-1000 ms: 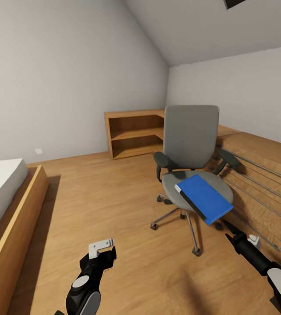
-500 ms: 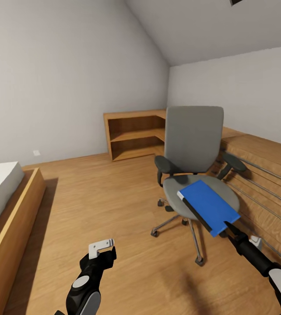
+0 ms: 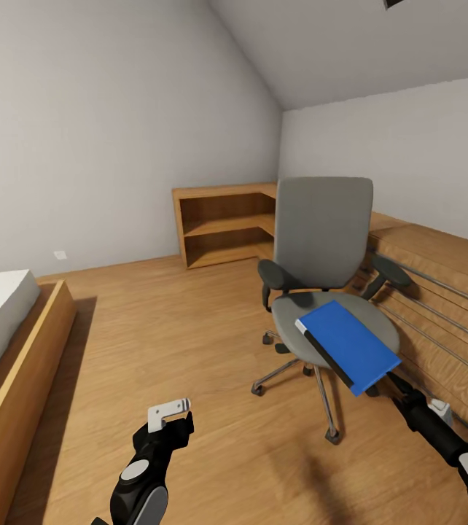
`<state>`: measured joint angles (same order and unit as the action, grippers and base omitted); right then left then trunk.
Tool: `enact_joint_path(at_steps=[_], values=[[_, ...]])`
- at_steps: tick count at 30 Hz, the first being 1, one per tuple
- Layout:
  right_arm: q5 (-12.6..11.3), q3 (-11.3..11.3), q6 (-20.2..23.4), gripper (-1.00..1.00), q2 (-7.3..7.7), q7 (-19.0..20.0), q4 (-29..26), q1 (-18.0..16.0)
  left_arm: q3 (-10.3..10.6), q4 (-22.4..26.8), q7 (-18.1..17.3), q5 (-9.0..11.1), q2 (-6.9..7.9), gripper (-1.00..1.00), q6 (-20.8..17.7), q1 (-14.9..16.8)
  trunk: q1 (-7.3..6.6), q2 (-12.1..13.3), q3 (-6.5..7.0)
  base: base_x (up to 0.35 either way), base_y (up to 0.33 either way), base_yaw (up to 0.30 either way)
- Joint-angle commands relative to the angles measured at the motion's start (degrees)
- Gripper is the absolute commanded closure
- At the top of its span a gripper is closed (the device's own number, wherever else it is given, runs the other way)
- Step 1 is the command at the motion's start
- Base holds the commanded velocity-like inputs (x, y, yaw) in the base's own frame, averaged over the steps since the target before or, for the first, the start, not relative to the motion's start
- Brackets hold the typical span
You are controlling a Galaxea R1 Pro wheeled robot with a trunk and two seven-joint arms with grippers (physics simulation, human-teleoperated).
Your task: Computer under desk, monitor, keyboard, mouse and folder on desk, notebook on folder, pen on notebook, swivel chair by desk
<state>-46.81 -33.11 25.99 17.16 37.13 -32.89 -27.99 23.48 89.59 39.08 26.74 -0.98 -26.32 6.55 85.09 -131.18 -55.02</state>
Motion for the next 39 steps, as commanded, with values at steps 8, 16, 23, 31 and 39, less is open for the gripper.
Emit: enact_joint_path(at_steps=[8,16,23,31,39], values=[[-0.3,-0.1,0.5,-1.0,-0.09,-0.4,0.4,0.0,0.1,0.1,0.5,0.3,0.01,-1.0,-0.1,0.0,-0.01,0.0,-0.05,0.009,0.0,0.0],[-0.2,-0.1,0.5,-1.0,-0.14,-0.7,0.7,0.0,0.1,0.6,0.6,0.5,-0.09,-1.0,0.0,0.0,0.43,-0.8,-0.41,0.005,0.0,0.0],[-0.2,0.0,0.5,-1.0,-0.19,-0.7,0.6,0.0,0.1,0.7,0.6,0.5,-0.16,-1.0,0.0,0.0,1.31,-2.4,-1.13,0.0,0.0,0.0],[-0.2,0.0,0.5,-1.0,-0.2,-0.8,0.6,0.0,0.0,0.5,0.6,0.7,-0.04,-1.0,-0.1,0.0,1.31,-2.4,-1.13,0.0,0.0,0.0],[-0.1,0.0,0.5,-1.0,-0.28,-0.8,0.6,0.0,0.0,0.2,0.5,0.7,0.08,-1.0,-0.1,0.0,1.31,-2.4,-1.13,0.11,0.045,0.0]])
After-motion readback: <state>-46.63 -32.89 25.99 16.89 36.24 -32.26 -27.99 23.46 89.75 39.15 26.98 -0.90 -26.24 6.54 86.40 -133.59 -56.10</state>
